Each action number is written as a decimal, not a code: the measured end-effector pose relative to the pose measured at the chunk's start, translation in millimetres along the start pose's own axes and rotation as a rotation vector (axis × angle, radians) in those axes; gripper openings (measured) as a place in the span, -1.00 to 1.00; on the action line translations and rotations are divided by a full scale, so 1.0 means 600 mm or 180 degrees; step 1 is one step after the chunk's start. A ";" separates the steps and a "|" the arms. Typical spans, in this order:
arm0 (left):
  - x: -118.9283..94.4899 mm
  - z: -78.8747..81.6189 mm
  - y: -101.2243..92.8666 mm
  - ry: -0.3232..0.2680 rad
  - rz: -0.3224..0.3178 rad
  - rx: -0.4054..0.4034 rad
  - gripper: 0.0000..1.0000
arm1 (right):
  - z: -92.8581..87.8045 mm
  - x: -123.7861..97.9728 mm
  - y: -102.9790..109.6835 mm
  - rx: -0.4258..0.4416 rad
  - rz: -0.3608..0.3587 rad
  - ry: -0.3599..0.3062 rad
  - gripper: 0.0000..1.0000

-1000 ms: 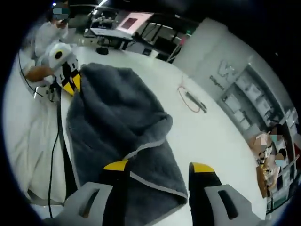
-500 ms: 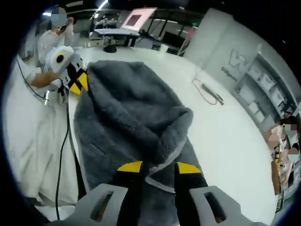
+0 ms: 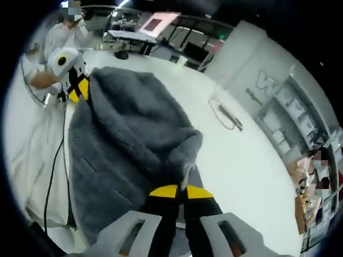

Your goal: Open the folded towel by lifting each exposed corner and separating the folded layers until the towel lies flat within the target outline without major curled edges

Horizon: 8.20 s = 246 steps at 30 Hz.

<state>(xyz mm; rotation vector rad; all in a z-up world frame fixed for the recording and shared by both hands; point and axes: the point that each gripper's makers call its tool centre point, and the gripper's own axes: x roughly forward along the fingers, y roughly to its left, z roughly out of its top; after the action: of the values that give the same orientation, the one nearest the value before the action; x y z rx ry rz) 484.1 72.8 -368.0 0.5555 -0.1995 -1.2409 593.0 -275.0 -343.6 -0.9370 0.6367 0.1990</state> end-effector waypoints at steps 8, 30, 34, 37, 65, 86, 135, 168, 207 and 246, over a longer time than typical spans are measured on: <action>0.033 -0.004 0.005 -0.0047 -0.0194 0.0074 -0.89 | 0.003 -0.062 0.027 0.0026 0.0049 -0.0141 -1.00; 0.040 -0.003 0.002 -0.0083 -0.0192 0.0389 -0.90 | 0.145 -0.061 0.190 0.0300 0.1363 -0.0746 -1.00; 0.040 -0.002 0.000 -0.0092 -0.0172 0.0450 -0.89 | 0.158 -0.061 0.182 0.0325 0.1337 -0.0856 -1.00; 0.039 -0.001 -0.001 -0.0096 -0.0167 0.0490 -0.89 | 0.154 -0.057 0.180 0.0291 0.1332 -0.0883 -0.80; 0.032 -0.007 0.013 -0.0130 -0.0006 0.0426 -0.87 | 0.111 0.064 -0.091 0.0086 -0.0928 -0.1144 0.66; 0.030 0.013 0.016 -0.0145 0.0024 0.0476 -0.90 | 0.311 -0.082 0.125 -0.0305 0.0033 -0.1726 0.16; 0.035 0.038 0.068 -0.0257 0.0332 0.0488 -0.91 | 0.382 -0.214 0.318 -0.1266 0.1034 -0.2238 -1.00; -0.068 -0.001 0.138 -0.0021 0.1055 0.0417 -0.71 | 0.406 -0.266 0.200 -0.1433 0.0493 -0.2668 -1.00; -0.079 -0.024 0.213 0.0317 0.1148 0.0542 -0.71 | 0.375 -0.222 0.170 -0.1234 0.0415 -0.2376 -1.00; -0.090 0.088 0.223 0.0686 0.0258 0.2291 -0.86 | 0.333 -0.205 0.287 -0.1137 0.1675 -0.2135 -1.00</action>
<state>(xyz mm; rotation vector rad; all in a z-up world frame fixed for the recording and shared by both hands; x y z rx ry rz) 555.5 136.3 -247.9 1.2817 -0.4877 -1.0008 505.9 0.0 -304.4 -0.9497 0.2060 1.0770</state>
